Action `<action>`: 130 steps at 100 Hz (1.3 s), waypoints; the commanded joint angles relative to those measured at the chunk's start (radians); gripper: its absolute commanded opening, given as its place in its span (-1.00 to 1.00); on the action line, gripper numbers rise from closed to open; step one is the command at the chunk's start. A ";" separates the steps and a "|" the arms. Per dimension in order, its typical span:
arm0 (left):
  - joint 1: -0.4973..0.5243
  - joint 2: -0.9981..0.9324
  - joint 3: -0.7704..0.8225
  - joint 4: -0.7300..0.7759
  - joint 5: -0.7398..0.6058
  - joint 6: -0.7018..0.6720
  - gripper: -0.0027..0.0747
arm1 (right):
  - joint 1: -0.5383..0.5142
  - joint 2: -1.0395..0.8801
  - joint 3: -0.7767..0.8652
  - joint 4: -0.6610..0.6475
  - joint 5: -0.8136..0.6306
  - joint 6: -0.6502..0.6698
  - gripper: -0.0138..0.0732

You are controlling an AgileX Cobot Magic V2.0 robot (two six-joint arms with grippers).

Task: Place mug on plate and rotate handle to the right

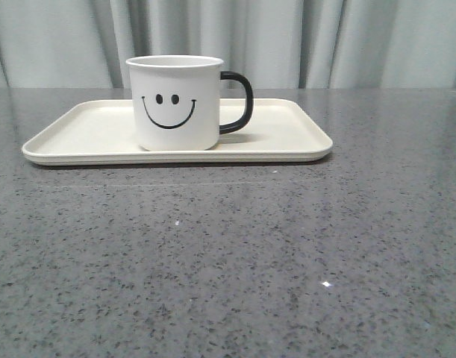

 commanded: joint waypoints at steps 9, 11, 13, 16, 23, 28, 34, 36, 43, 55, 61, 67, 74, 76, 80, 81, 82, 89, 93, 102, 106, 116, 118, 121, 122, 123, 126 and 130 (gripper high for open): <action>0.001 0.002 -0.024 -0.012 -0.064 -0.009 0.34 | -0.007 -0.003 -0.022 -0.003 -0.073 0.004 0.22; 0.001 0.002 -0.024 -0.012 -0.064 -0.009 0.34 | -0.007 -0.003 -0.022 -0.003 -0.074 0.004 0.17; 0.001 0.002 -0.024 -0.012 -0.064 -0.009 0.34 | -0.007 -0.003 -0.022 -0.003 -0.074 0.004 0.11; 0.001 0.002 -0.024 -0.012 -0.065 -0.009 0.33 | -0.007 -0.003 -0.022 -0.003 -0.074 0.004 0.01; 0.001 0.002 -0.024 -0.012 -0.065 -0.009 0.27 | -0.007 -0.003 -0.022 -0.003 -0.074 0.004 -0.24; 0.001 0.002 -0.024 -0.012 -0.065 -0.009 0.16 | -0.007 -0.003 -0.022 -0.003 -0.072 0.004 -0.43; 0.001 0.002 -0.024 -0.012 -0.065 -0.009 -0.03 | -0.007 -0.003 -0.022 -0.003 -0.071 0.004 -0.64; 0.001 0.002 -0.024 -0.012 -0.065 -0.009 -0.10 | -0.007 -0.003 -0.022 -0.003 -0.071 0.004 -0.69; 0.001 0.002 -0.024 -0.012 -0.065 -0.009 -0.38 | -0.007 -0.003 -0.022 -0.003 -0.069 0.004 -0.84; 0.001 0.002 -0.024 -0.012 -0.065 -0.009 -0.91 | -0.007 -0.003 -0.022 -0.003 -0.067 0.004 -0.84; 0.001 0.002 -0.024 -0.012 -0.065 -0.009 -0.98 | -0.007 -0.003 -0.022 -0.003 -0.066 0.004 -0.84; 0.001 0.002 -0.024 -0.012 -0.065 -0.009 -0.98 | -0.007 -0.003 -0.022 -0.003 -0.066 0.004 -0.84; 0.001 0.002 -0.024 -0.012 -0.065 -0.009 -0.98 | -0.007 -0.003 -0.022 -0.003 -0.066 0.004 -0.84; 0.001 0.002 -0.024 -0.012 -0.065 -0.009 -0.98 | -0.007 -0.003 -0.022 -0.003 -0.066 0.004 -0.84; 0.001 0.002 -0.024 -0.012 -0.065 -0.009 -0.98 | -0.007 -0.003 -0.022 -0.003 -0.066 0.004 -0.84; 0.001 0.002 -0.024 -0.012 -0.065 -0.009 -0.98 | -0.007 -0.003 -0.022 -0.003 -0.066 0.004 -0.84; 0.001 0.002 -0.024 -0.012 -0.065 -0.009 -0.98 | -0.007 -0.003 -0.022 -0.003 -0.066 0.004 -0.84; 0.001 0.002 -0.024 -0.012 -0.065 -0.009 -0.98 | -0.007 -0.003 -0.022 -0.003 -0.066 0.004 -0.84; 0.001 0.002 -0.024 -0.012 -0.065 -0.009 -0.98 | -0.007 -0.003 -0.022 -0.003 -0.066 0.004 -0.84; 0.001 0.002 -0.024 -0.012 -0.065 -0.009 -0.98 | -0.007 -0.003 -0.022 -0.003 -0.066 0.004 -0.84; 0.001 0.002 -0.024 -0.012 -0.065 -0.009 -0.98 | -0.007 -0.003 -0.022 -0.003 -0.066 0.004 -0.84; 0.001 0.002 -0.024 -0.012 -0.065 -0.009 -0.98 | -0.007 -0.003 -0.022 -0.003 -0.066 0.004 -0.84; 0.001 0.002 -0.024 -0.012 -0.065 -0.009 -0.98 | -0.007 -0.003 -0.022 -0.003 -0.066 0.004 -0.84; 0.001 0.002 -0.024 -0.012 -0.065 -0.009 -0.98 | -0.007 -0.003 -0.022 -0.003 -0.066 0.004 -0.84; 0.001 0.002 -0.024 -0.012 -0.065 -0.009 -0.98 | -0.007 -0.003 -0.022 -0.003 -0.066 0.004 -0.84; 0.001 0.002 -0.024 -0.012 -0.065 -0.009 -0.98 | -0.007 -0.003 -0.022 -0.003 -0.066 0.004 -0.84; 0.001 0.002 -0.024 -0.012 -0.065 -0.009 -0.98 | -0.007 -0.003 -0.022 -0.003 -0.066 0.004 -0.84; 0.001 0.002 -0.024 -0.012 -0.065 -0.009 -0.98 | -0.007 -0.003 -0.022 -0.003 -0.066 0.004 -0.84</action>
